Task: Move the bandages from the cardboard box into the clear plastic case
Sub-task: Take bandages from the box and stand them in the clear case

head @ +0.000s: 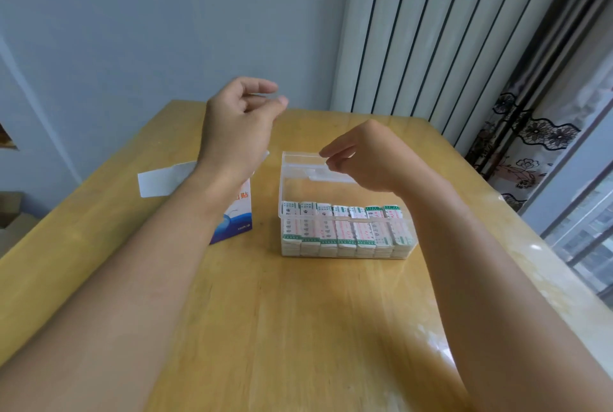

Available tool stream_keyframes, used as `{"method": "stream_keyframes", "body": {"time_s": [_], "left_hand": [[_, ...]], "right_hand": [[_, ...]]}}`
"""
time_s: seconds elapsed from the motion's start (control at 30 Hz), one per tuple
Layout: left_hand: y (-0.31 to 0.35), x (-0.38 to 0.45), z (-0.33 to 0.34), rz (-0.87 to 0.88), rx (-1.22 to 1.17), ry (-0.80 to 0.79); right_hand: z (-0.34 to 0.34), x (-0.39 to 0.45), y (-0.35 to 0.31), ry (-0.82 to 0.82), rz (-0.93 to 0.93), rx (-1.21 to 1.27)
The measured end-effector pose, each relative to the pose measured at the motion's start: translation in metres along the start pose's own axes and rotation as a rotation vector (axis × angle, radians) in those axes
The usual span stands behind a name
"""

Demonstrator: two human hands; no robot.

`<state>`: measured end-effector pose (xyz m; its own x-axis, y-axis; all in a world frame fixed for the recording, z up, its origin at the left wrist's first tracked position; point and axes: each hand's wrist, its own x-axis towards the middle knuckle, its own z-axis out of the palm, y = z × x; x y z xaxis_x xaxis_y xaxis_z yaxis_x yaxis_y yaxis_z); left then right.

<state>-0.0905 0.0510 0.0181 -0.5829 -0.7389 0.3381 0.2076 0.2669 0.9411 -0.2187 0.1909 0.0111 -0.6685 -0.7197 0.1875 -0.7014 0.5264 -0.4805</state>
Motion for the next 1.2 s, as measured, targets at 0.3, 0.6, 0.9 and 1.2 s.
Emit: {"method": "stream_keyframes", "body": {"time_s": [0.3,0.6,0.9,1.2], "left_hand": [[-0.055,-0.025,-0.102,-0.163,0.851,-0.219],[-0.079,-0.054,-0.106,0.331,0.538,-0.055],[-0.079,-0.051,-0.107,0.513,0.631,-0.029],[-0.080,-0.050,-0.111,0.541,0.691,-0.114]], "right_hand": [[0.001,-0.018,-0.040,0.240,-0.118,0.109],[0.039,-0.045,-0.098,0.248,-0.380,0.096],[0.060,-0.044,-0.136,0.056,-0.317,-0.243],[0.076,-0.019,-0.152,-0.664,-0.184,-0.209]]}}
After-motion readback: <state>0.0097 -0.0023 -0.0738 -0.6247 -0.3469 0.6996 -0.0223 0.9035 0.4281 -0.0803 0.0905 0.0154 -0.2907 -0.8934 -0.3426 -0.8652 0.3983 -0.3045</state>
